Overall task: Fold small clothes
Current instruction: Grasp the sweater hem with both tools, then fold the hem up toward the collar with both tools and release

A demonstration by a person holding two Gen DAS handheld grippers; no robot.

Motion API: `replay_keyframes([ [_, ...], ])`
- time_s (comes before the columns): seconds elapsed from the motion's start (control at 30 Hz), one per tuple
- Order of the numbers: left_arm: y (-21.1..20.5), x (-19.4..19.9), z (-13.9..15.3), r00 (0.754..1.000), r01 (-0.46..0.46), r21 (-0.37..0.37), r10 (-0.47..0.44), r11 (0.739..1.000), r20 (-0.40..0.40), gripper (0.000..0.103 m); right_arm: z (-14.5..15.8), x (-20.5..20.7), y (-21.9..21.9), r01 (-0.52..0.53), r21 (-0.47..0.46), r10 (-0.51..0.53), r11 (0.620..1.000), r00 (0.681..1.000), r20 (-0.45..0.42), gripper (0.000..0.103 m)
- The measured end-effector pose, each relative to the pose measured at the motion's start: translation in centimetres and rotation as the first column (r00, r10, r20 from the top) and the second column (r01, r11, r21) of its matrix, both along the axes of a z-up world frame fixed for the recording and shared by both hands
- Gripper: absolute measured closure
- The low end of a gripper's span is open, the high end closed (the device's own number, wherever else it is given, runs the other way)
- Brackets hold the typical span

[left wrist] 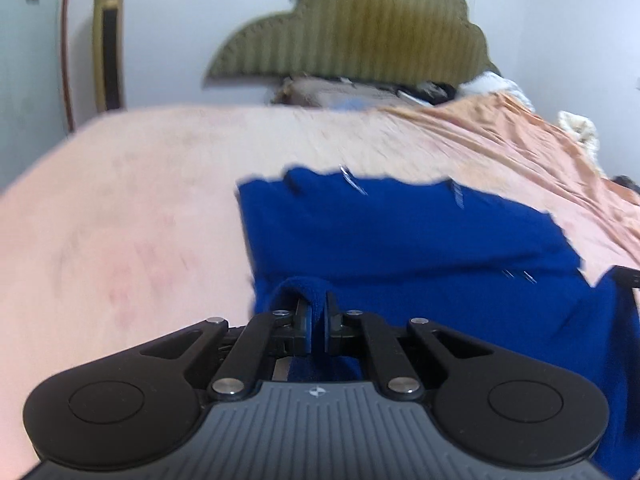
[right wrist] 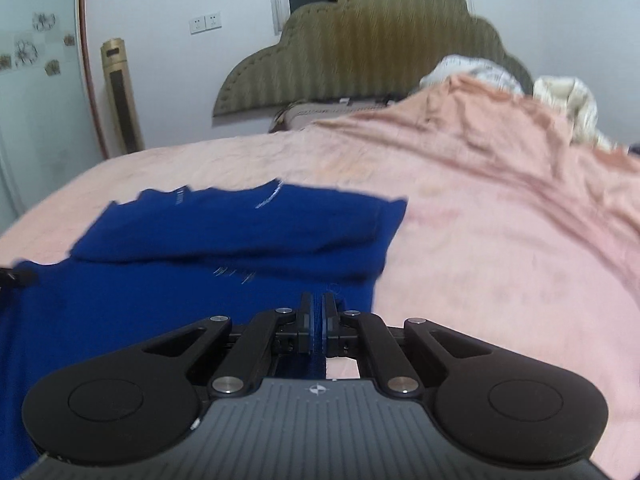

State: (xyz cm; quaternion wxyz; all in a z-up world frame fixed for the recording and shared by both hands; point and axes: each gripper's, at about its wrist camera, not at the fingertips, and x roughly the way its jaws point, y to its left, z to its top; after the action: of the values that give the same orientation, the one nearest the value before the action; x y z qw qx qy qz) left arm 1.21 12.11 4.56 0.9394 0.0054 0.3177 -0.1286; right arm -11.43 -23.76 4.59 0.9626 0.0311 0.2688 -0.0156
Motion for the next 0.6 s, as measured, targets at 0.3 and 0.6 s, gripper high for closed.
replay_keyframes([
  [0.3, -2.4, 4.3, -1.8, 0.999, -0.042, 0.156, 0.045, 0.987, -0.015, 0.094, -1.9, 5.9, -2.3, 0.123, -0.058, -0.124, 0.991, 0.992, -0.007, 0.085],
  [0.6, -3.0, -2.0, -1.0, 0.990, -0.109, 0.235, 0.086, 0.966, 0.110, 0.010, -0.7, -0.4, 0.3, 0.044, 0.002, -0.044, 0.999, 0.999, -0.011, 0.035],
])
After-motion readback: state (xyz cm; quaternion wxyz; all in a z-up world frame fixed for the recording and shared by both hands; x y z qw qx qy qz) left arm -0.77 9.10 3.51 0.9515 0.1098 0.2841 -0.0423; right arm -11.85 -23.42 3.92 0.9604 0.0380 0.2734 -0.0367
